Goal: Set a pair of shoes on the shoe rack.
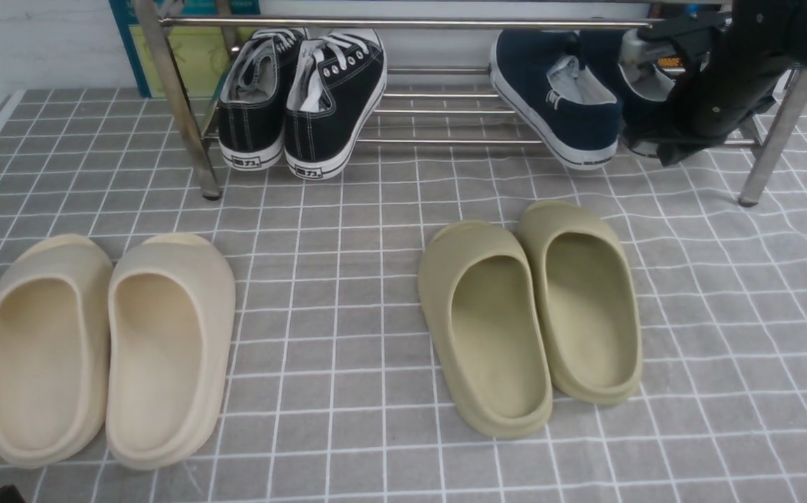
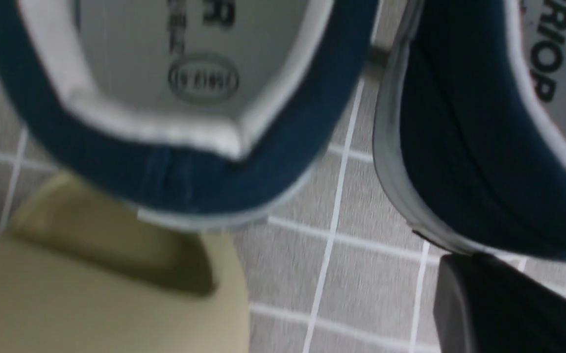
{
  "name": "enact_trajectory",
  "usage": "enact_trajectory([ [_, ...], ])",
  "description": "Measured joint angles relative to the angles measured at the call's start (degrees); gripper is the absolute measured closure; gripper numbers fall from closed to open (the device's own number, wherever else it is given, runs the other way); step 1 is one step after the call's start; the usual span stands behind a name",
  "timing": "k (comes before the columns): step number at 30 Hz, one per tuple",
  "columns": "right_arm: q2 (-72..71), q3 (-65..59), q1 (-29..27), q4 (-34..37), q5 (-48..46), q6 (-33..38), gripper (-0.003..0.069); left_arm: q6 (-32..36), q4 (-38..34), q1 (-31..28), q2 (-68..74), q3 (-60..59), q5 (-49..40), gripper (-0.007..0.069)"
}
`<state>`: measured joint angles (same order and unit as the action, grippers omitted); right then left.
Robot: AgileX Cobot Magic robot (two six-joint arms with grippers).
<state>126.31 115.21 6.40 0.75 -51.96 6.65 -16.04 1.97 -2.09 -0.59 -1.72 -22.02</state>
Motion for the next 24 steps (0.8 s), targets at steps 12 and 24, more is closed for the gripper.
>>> enact_trajectory([
  [12, -3.7, 3.9, 0.0, 0.5, -10.0, -0.1, 0.0662, 0.0, 0.0, 0.0, 0.0, 0.0, 0.0, 0.0386],
  [24, -24.1, -2.3, -0.1, 5.4, -17.3, 3.2, 0.0659, 0.0, 0.0, 0.0, 0.0, 0.0, 0.0, 0.0386],
])
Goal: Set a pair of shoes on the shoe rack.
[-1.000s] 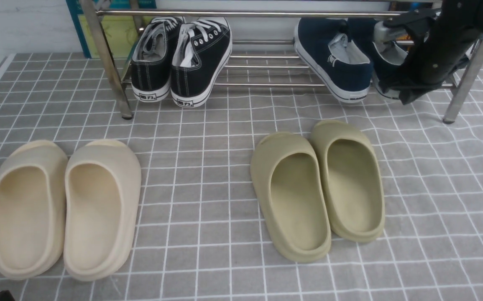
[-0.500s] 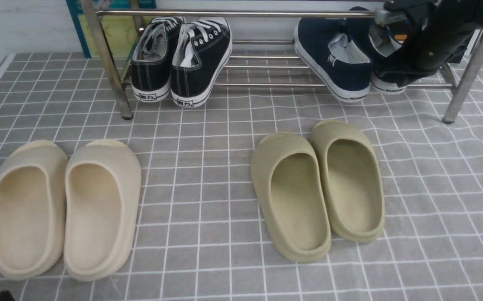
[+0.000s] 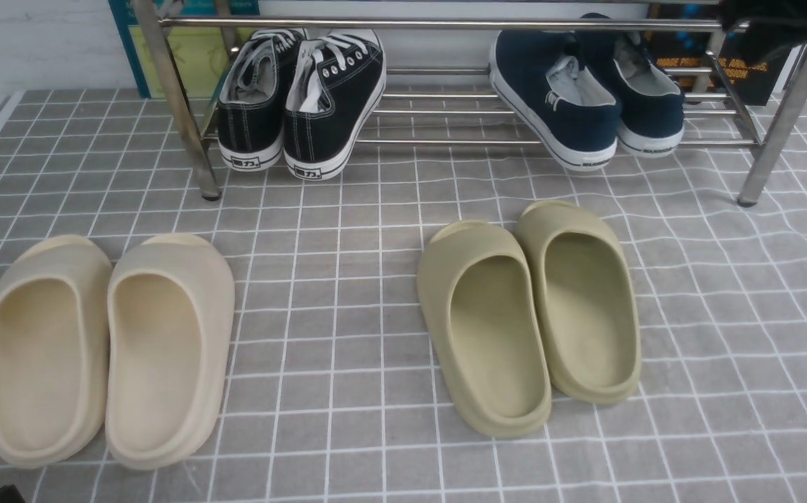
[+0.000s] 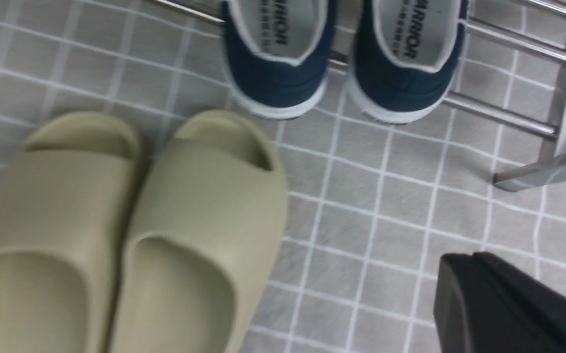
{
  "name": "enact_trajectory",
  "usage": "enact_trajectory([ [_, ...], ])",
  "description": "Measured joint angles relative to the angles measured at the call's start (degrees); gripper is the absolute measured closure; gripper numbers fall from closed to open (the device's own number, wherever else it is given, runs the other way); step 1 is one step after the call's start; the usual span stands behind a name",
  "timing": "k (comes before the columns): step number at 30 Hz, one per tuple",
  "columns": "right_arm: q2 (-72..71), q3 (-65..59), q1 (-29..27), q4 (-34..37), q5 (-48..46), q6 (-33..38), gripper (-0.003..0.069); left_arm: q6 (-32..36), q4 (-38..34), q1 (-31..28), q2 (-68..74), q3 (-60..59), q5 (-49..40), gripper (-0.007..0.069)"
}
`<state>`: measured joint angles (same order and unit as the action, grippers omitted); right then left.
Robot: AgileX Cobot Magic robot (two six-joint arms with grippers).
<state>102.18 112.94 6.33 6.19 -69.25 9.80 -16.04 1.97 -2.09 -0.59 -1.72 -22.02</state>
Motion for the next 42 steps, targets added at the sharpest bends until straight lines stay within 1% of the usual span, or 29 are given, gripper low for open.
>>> enact_trajectory([
  [3, -11.9, -11.7, 0.0, 4.3, 4.8, 1.2, 0.0659, 0.0, 0.0, 0.0, 0.0, 0.0, 0.0, 0.0386],
  [5, -15.3, -16.0, 0.0, 5.0, 6.4, 1.2, 0.0659, 0.0, 0.0, 0.0, 0.0, 0.0, 0.0, 0.0386],
  [7, -24.4, -25.6, 0.0, 6.4, 10.1, 1.2, 0.0656, 0.0, 0.0, 0.0, 0.0, 0.0, 0.0, 0.0386],
  [8, -25.8, -26.4, 0.0, 6.5, 10.6, 1.2, 0.0655, 0.0, 0.0, 0.0, 0.0, 0.0, 0.0, 0.0386],
  [10, -34.7, -35.4, 0.0, 7.0, 13.4, 1.2, 0.0654, 0.0, 0.0, 0.0, 0.0, 0.0, 0.0, 0.0386],
  [15, -50.6, -49.3, 0.0, 6.5, 18.5, 1.2, 0.0652, 0.0, 0.0, 0.0, 0.0, 0.0, 0.0, 0.0386],
  [21, -68.3, -60.7, 0.0, 6.4, 26.3, 1.2, 0.0650, 0.0, 0.0, 0.0, 0.0, 0.0, 0.0, 0.0386],
  [26, -76.5, -65.0, 0.0, 5.9, 28.6, 1.2, 0.0646, 0.0, 0.0, 0.0, 0.0, 0.0, 0.0, 0.0386],
  [28, -77.5, -65.6, 0.0, 5.9, 28.8, 1.2, 0.0646, 0.0, 0.0, 0.0, 0.0, 0.0, 0.0, 0.0386],
  [42, -77.7, -66.0, 0.0, 5.9, 26.7, 1.2, 0.0631, 0.0, 0.0, 0.0, 0.0, 0.0, 0.0, 0.0386],
])
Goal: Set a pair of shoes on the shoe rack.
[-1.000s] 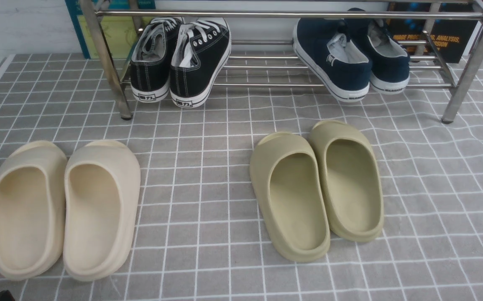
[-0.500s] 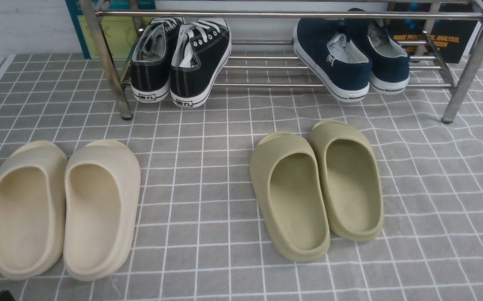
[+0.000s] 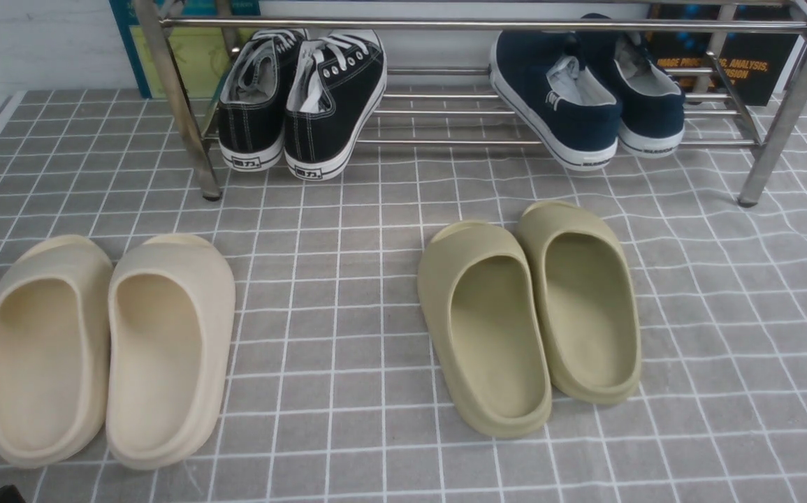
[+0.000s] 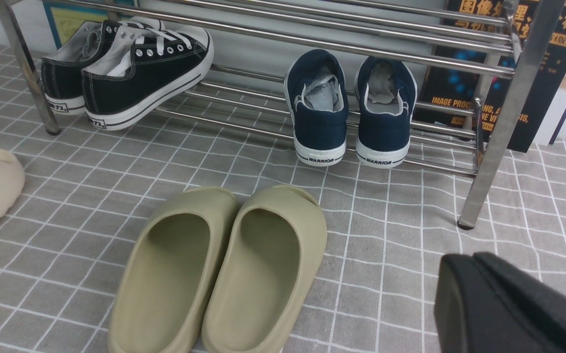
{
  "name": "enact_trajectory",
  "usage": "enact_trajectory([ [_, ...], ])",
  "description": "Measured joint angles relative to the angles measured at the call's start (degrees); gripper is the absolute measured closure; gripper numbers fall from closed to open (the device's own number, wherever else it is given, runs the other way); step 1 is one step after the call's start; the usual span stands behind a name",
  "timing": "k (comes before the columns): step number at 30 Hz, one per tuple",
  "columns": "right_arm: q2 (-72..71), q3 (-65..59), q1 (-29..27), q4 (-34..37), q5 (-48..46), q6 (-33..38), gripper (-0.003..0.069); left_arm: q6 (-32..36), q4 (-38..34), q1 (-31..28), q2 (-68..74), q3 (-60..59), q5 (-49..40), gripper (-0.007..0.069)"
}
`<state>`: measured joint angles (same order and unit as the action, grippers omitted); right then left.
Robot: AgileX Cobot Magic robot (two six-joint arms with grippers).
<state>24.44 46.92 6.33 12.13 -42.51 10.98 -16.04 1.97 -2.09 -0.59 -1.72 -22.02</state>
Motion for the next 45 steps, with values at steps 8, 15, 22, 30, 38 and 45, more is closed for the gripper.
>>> enact_trajectory([
  [8, 0.0, -0.6, 0.0, 0.4, 0.1, 0.0, 0.0622, 0.0, 0.0, 0.0, 0.0, 0.0, 0.0, 0.0386],
  [15, -7.1, -11.7, 0.0, 0.2, 12.9, -3.9, 0.0662, 0.0, 0.0, 0.0, 0.0, 0.0, 0.0, 0.0386],
  [22, -17.9, -31.3, -5.9, -10.6, 26.2, -17.0, 0.0662, 0.0, 0.0, 0.0, 0.0, 0.0, 0.0, 0.0386],
  [30, -24.7, -46.6, -11.9, -14.4, 27.2, -24.8, 0.0662, 0.0, 0.0, 0.0, 0.0, 0.0, 0.0, 0.0386],
  [38, -25.0, -48.4, -12.0, -17.4, 23.0, -25.3, 0.0662, 0.0, 0.0, 0.0, 0.0, 0.0, 0.0, 0.0384],
  [45, -25.0, -47.9, -12.0, -17.6, 20.7, -24.4, 0.0662, 0.0, 0.0, 0.0, 0.0, 0.0, 0.0, 0.0384],
])
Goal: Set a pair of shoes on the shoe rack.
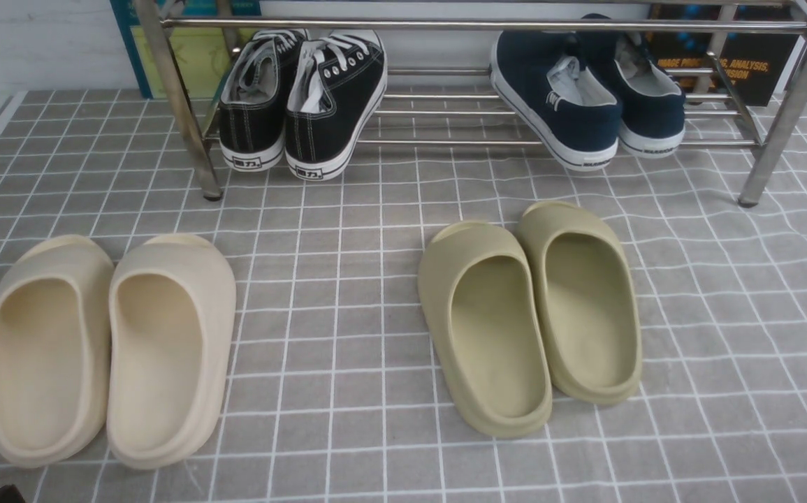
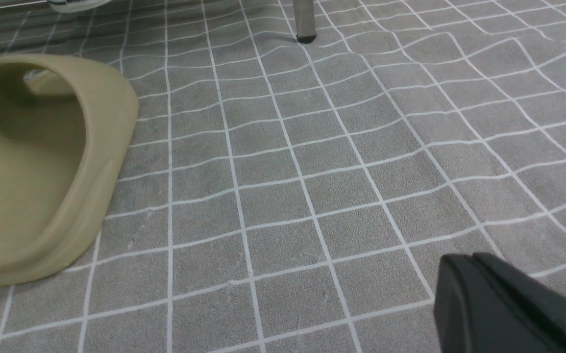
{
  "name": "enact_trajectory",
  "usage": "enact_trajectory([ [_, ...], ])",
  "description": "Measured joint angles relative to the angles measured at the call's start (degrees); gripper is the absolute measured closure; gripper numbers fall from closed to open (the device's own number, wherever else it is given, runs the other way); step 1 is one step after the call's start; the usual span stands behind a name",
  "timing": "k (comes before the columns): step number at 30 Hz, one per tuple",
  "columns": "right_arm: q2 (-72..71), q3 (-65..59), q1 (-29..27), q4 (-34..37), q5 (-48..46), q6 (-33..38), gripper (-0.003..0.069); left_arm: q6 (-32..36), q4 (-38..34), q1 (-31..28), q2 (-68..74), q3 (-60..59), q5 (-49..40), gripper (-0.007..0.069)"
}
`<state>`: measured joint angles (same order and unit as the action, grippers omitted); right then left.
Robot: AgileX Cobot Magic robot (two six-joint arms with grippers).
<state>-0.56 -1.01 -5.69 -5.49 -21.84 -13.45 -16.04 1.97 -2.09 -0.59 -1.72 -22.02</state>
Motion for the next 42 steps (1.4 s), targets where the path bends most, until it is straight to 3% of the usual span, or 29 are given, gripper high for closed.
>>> enact_trajectory([
  [11, 0.0, 0.0, 2.8, 2.6, 0.0, 10.1, 0.0662, 0.0, 0.0, 0.0, 0.0, 0.0, 0.0, 0.0384],
  [42, 0.0, 0.0, 4.0, 2.6, 0.0, 10.8, 0.0653, 0.0, 0.0, 0.0, 0.0, 0.0, 0.0, 0.0384],
])
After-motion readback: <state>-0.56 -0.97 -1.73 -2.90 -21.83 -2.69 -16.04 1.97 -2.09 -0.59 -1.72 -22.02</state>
